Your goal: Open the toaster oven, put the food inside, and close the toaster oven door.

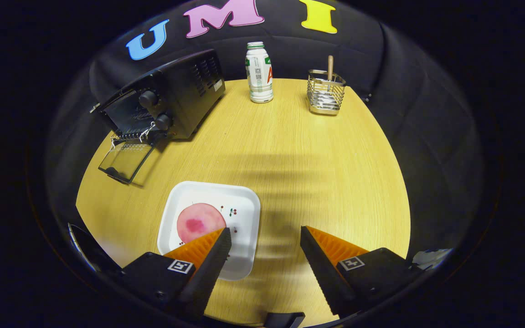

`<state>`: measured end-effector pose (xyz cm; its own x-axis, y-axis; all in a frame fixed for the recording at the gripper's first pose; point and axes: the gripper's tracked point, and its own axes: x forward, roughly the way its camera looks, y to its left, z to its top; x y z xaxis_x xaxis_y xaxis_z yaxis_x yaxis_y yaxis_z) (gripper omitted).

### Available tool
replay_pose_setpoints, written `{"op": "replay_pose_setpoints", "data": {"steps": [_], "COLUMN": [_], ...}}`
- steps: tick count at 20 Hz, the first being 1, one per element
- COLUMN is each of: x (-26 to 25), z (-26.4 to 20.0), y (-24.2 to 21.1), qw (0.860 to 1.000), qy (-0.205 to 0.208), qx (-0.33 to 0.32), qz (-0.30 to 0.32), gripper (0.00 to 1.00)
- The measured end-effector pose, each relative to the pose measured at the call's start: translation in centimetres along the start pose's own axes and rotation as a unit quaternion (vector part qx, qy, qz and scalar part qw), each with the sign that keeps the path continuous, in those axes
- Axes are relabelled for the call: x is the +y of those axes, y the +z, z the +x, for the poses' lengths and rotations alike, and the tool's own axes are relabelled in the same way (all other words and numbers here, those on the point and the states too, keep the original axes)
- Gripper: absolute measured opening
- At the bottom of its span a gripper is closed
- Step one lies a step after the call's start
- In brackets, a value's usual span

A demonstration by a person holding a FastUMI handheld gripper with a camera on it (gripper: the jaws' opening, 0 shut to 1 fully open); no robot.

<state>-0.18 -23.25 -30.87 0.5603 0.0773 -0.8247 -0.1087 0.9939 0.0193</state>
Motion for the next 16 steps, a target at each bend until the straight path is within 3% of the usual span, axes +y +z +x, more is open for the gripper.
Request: {"op": "replay_pose_setpoints", "data": {"steps": [6,8,9,10,12,14,16], "x": [0.8,0.2,0.3,0.3,0.9,1.1,1.3], "z": [1.2,1.7,1.4,1.5,1.4,1.4,1.7], "y": [-2.8,-3.0,-3.1,-3.2,-3.3,-3.3,-3.2], "qw": [0.998,0.998,0.998,0.997,0.996,0.995,0.994], "qy": [0.010,-0.002,-0.002,-0.004,0.010,0.027,0.059], "qx": [0.054,0.058,0.062,0.072,0.087,0.092,0.089], "qz": [-0.005,-0.006,-0.002,0.002,0.023,0.038,0.040], "gripper": [0.96,0.81,0.64,0.55,0.43,0.20,0.12]}}
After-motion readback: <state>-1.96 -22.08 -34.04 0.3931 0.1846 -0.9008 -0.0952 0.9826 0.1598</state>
